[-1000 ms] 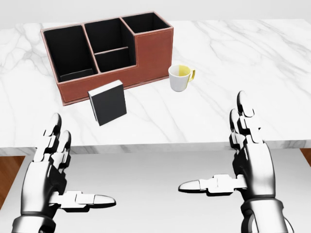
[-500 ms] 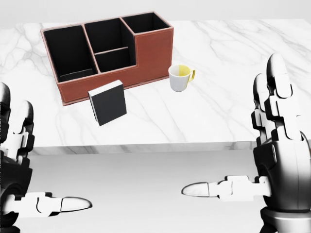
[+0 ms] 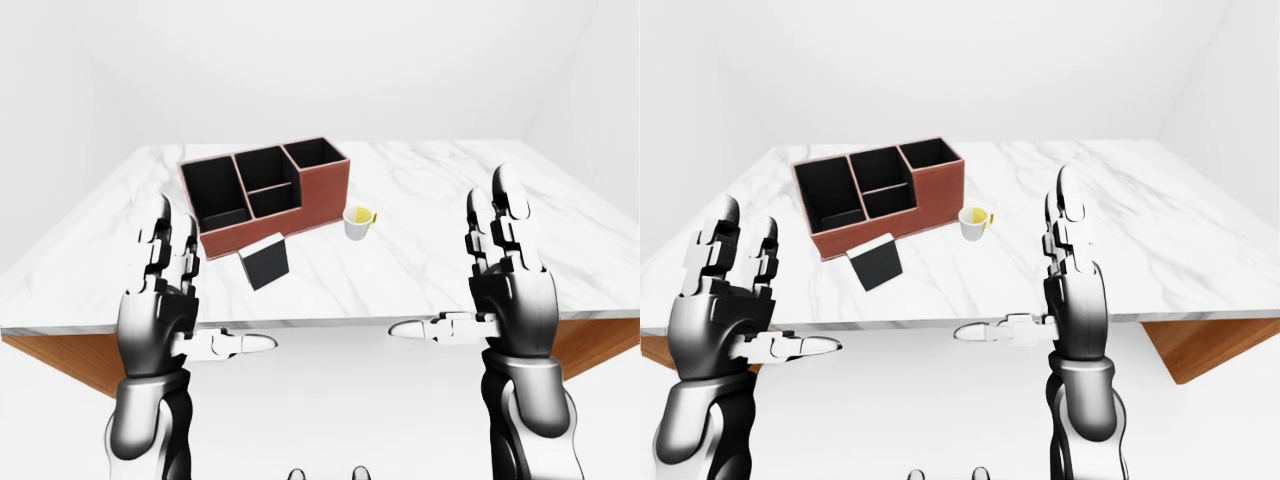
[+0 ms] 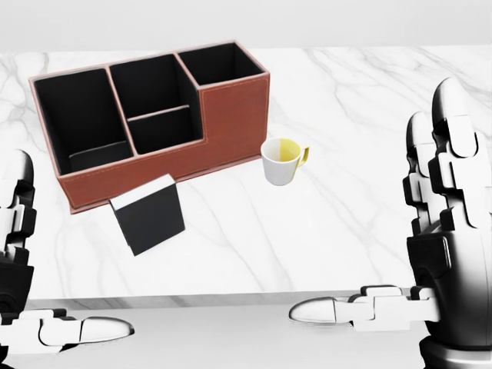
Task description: Pick up the book and place it in the front compartment of the caddy.
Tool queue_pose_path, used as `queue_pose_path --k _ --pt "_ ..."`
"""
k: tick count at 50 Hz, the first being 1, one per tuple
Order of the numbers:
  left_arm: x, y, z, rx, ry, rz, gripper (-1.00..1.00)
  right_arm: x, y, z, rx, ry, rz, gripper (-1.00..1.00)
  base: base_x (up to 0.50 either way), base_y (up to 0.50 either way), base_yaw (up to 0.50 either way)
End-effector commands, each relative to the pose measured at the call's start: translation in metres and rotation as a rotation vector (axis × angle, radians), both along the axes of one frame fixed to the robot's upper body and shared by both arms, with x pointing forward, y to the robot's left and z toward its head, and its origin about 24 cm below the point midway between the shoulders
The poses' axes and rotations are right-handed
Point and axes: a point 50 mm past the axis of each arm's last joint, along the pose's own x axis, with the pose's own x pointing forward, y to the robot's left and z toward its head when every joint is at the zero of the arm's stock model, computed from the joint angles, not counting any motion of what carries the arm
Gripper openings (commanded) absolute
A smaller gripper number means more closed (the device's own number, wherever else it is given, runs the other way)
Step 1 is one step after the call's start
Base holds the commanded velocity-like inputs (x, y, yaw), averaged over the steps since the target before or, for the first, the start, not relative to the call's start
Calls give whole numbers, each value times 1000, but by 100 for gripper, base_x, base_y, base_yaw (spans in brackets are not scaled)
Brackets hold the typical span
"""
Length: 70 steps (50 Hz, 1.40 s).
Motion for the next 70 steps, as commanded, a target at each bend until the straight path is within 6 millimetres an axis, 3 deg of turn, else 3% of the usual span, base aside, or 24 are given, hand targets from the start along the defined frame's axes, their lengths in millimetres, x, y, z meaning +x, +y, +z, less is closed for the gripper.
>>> queue_pose_path --k 1,28,44,69,70 --pt "-2 -1 2 3 -11 -4 100 -1 0 0 -5 3 3 100 50 -30 0" --pt "-3 0 5 9 -25 -4 100 2 0 -3 -15 17 1 100 50 -27 0" --pt "-2 3 2 14 -7 5 100 6 10 -12 -100 66 19 100 50 5 0" --pt "-3 2 1 27 -3 1 100 6 6 -12 -74 65 8 100 48 22 0" --pt "-23 -1 -20 507 196 14 100 6 1 -15 -57 82 -9 100 0 0 0"
